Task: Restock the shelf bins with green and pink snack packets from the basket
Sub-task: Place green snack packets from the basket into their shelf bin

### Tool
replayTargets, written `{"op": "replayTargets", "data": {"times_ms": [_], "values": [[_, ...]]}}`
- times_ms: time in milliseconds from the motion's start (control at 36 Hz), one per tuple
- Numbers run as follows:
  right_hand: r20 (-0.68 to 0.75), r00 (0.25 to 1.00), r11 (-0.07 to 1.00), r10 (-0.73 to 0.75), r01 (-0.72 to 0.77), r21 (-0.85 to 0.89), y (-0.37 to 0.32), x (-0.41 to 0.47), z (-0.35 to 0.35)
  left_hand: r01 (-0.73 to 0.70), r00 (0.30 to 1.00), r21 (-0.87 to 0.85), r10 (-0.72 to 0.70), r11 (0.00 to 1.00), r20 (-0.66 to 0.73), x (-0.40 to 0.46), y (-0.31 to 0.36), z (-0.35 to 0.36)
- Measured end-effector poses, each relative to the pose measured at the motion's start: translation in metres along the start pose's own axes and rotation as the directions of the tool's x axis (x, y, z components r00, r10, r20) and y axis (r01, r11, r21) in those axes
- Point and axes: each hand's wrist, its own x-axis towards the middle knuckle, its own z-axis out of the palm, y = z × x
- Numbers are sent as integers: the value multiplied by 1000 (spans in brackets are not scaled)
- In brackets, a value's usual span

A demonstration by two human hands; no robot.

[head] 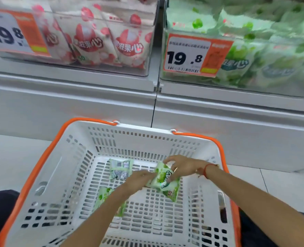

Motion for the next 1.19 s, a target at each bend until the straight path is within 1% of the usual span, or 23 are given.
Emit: {"op": "replayTargets", "data": {"times_ms": [83, 139, 194, 278, 333, 389, 444, 472, 528, 556, 583, 611, 639, 695, 750, 806, 833, 889, 972, 1028, 1111, 1139, 1195], "values": [[-57, 998, 998, -40, 43, 54, -17, -35, -39, -144, 989, -32, 144, 989, 13, -23, 46, -14], [-112, 991, 991, -73, 85, 102, -26, -63, -62, -243, 968, -51, 246, 969, 45, -44, 78, -20], [-142, 984, 985, -109, 127, 121, -36, -96, -83, -340, 939, -34, 341, 940, 39, -65, 111, -25], [-189, 962, 963, -197, 226, 147, -55, -151, -108, -501, 866, -2, 501, 866, 0, -91, 157, -28], [-266, 934, 948, -237, 283, 146, -62, -182, -120, -599, 800, 17, 599, 800, -12, -107, 188, -25], [-353, 900, 937, -258, 322, 136, -57, -208, -130, -689, 723, 44, 690, 724, -29, -122, 219, -16], [-476, 849, 924, -230, 344, 168, -45, -236, -144, -764, 631, 110, 772, 636, -82, -131, 247, -8], [-547, 814, 920, -197, 346, 184, -39, -251, -150, -790, 573, 169, 808, 589, -137, -134, 260, -4], [-705, 706, 891, -74, 365, 271, -23, -280, -168, -799, 420, 362, 876, 481, -237, -138, 283, 1], [-761, 649, 865, -6, 386, 322, -14, -294, -179, -755, 333, 505, 909, 417, -252, -141, 294, 3], [-806, 590, 857, 40, 395, 332, -6, -305, -191, -672, 249, 658, 940, 340, -232, -143, 305, 5], [-851, 521, 870, 61, 390, 301, 1, -314, -201, -575, 186, 779, 967, 252, -175, -144, 316, 6], [-882, 466, 895, 66, 364, 259, 6, -321, -210, -495, 164, 852, 981, 171, -102, -144, 326, 8], [-911, 404, 922, 87, 313, 227, 14, -330, -227, -418, 208, 906, 978, 68, 22, -137, 345, 12], [-909, 409, 942, 85, 264, 207, 12, -332, -240, -381, 303, 925, 946, 9, 116, -127, 362, 18], [-909, 416, 986, 40, 128, 102, 6, -329, -252, -368, 400, 929, 897, -28, 185, -118, 373, 23], [-914, 406, 998, 14, 51, 39, 2, -326, -258, -374, 429, 927, 881, -26, 198, -116, 377, 25], [-917, 398, 994, -25, -90, -66, -9, -321, -262, -390, 438, 921, 881, 7, 179, -112, 383, 24], [-928, 361, 965, -90, -199, -171, -21, -308, -261, -427, 448, 901, 883, 74, 140, -110, 387, 20], [-941, 302, 964, -152, -167, -209, -19, -296, -258, -464, 450, 878, 885, 116, 121, -109, 386, 18], [-958, 235, 985, -165, -15, -174, -9, -280, -255, -491, 426, 859, 900, 143, 94, -110, 384, 14], [-957, 233, 985, -170, 33, -167, -7, -278, -253, -495, 424, 856, 902, 152, 85, -111, 384, 13], [-944, 281, 984, -175, 70, -162, -1, -279, -250, -491, 425, 856, 902, 162, 73, -111, 384, 12]]}}
